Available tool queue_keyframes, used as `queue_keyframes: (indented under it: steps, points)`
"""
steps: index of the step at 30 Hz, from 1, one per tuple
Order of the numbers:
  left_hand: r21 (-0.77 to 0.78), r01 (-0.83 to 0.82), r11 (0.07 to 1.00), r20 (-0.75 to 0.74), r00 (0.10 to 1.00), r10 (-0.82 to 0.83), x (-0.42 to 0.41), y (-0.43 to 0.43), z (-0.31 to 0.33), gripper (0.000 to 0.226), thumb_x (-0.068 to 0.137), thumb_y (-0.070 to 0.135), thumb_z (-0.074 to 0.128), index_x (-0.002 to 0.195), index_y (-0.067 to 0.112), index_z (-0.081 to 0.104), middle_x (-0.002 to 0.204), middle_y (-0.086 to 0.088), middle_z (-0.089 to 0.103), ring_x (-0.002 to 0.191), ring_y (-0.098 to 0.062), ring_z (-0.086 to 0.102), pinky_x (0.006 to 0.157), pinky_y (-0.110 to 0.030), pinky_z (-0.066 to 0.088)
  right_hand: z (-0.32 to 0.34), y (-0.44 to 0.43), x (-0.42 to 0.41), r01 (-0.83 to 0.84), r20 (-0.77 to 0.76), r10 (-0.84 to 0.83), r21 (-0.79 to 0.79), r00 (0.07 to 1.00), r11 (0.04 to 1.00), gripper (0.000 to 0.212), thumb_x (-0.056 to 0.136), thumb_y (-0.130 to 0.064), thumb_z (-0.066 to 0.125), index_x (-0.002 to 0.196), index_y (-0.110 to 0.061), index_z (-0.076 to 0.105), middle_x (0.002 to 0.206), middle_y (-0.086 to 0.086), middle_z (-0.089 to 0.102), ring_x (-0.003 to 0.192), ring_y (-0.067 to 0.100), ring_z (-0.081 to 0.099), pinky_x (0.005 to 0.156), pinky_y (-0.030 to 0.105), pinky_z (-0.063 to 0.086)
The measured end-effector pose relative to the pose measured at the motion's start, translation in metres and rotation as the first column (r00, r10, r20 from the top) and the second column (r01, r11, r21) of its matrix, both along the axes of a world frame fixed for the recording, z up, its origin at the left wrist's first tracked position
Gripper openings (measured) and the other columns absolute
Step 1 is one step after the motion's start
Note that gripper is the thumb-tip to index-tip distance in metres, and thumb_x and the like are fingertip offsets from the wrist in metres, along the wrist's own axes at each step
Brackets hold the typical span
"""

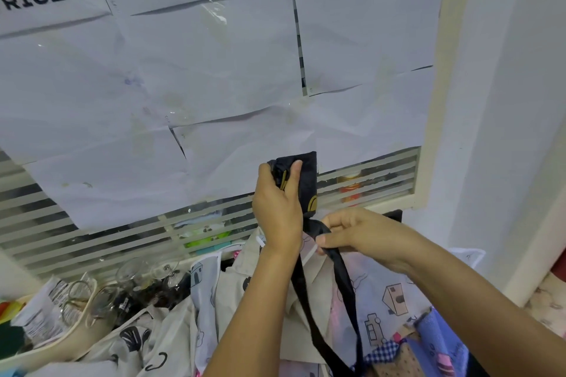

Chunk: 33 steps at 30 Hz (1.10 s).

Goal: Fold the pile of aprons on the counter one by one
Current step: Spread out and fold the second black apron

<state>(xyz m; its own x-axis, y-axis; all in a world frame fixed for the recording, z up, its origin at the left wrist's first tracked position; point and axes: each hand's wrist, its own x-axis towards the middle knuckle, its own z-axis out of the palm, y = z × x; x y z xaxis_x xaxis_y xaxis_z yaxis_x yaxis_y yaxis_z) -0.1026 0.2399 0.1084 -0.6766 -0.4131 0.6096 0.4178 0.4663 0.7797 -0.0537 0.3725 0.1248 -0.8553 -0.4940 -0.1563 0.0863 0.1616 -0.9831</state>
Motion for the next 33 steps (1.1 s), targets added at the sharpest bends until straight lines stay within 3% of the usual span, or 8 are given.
queue_keyframes:
  steps: [4,7,15,19,23,26,30,33]
  points:
    - [-0.152,0.109,0.982,0.064,0.993,-0.100,0.005,-0.004,-0.005,0.039,0.086,0.048,0.057,0.082,0.009,0.050,0.065,0.005,0.052,0.057,-0.008,0.046,0.051,-0.020,0.035,0.016,0.015,-0.016,0.102,0.234,-0.035,-0.281,0.972,0.954,0.011,0.090,-0.001,0.054,0.088,0.001,0.064,0.069,0.007,0.061,0.057,0.013,0.060,0.066,0.025,0.058]
    - [-0.148,0.292,0.945,0.206,0.944,-0.259,0.007,-0.007,-0.009,0.031,0.089,0.040,0.061,0.086,0.009,0.058,0.071,0.001,0.061,0.064,-0.013,0.056,0.059,-0.025,0.044,0.023,0.026,-0.026,0.151,0.199,-0.085,-0.348,0.976,0.925,0.012,0.081,-0.009,0.062,0.085,0.002,0.065,0.063,0.005,0.054,0.043,0.007,0.043,0.047,0.020,0.048]
    - [0.071,0.625,0.778,0.433,0.683,-0.588,0.030,-0.005,0.002,0.019,0.095,0.022,0.055,0.076,0.023,0.057,0.060,0.014,0.059,0.056,0.007,0.053,0.055,-0.009,0.039,0.022,0.034,-0.046,0.373,-0.271,-0.348,0.046,0.898,0.927,0.023,0.074,-0.030,0.079,0.079,-0.008,0.074,0.071,0.008,0.060,0.062,0.019,0.042,0.050,0.022,0.029]
    - [0.317,0.633,0.706,0.440,0.561,-0.701,0.037,-0.005,0.009,0.003,0.089,0.018,0.064,0.086,0.019,0.063,0.072,0.011,0.070,0.065,-0.001,0.064,0.057,-0.013,0.047,0.020,0.033,-0.048,0.258,-0.025,-0.261,-0.087,0.965,0.962,0.054,0.053,-0.044,0.083,0.082,-0.001,0.070,0.065,0.011,0.056,0.056,0.018,0.042,0.047,0.018,0.030]
    - [0.636,0.344,0.691,0.384,0.635,-0.670,0.021,-0.017,0.009,0.026,0.093,0.037,0.055,0.092,0.012,0.061,0.068,0.000,0.068,0.056,-0.010,0.063,0.051,-0.021,0.049,0.002,0.044,-0.044,0.104,0.389,0.130,-0.525,0.912,0.844,0.031,0.069,-0.032,0.079,0.070,-0.011,0.057,0.040,-0.007,0.036,0.029,0.002,0.028,0.028,0.013,0.028]
    - [0.811,0.469,0.350,0.083,0.500,-0.862,0.014,-0.043,0.012,0.026,0.098,0.021,0.048,0.111,0.000,0.060,0.092,-0.016,0.070,0.084,-0.025,0.068,0.074,-0.033,0.054,-0.023,0.055,-0.044,0.031,0.389,0.432,-0.771,0.814,0.636,0.029,0.094,-0.031,0.060,0.079,-0.006,0.062,0.049,0.000,0.051,0.039,0.008,0.034,0.038,0.018,0.041]
    - [0.983,0.051,-0.175,-0.179,0.465,-0.867,0.008,-0.068,0.015,0.042,0.100,0.021,0.043,0.071,-0.004,0.061,0.056,-0.005,0.057,0.040,-0.016,0.055,0.037,-0.021,0.046,-0.037,0.069,-0.029,0.061,0.360,0.352,-0.768,0.864,0.638,0.054,0.106,-0.033,0.015,0.100,-0.002,0.058,0.068,0.002,0.041,0.058,0.012,0.037,0.060,0.027,0.049]
    - [0.985,-0.002,-0.171,-0.136,0.593,-0.794,0.013,-0.060,0.021,0.040,0.100,0.028,0.043,0.075,0.001,0.060,0.053,-0.001,0.055,0.035,-0.010,0.050,0.033,-0.016,0.039,-0.029,0.084,-0.025,0.081,0.209,0.126,-0.761,0.970,0.643,0.056,0.099,-0.017,0.005,0.129,0.003,0.048,0.090,0.006,0.051,0.073,0.012,0.041,0.077,0.028,0.048]
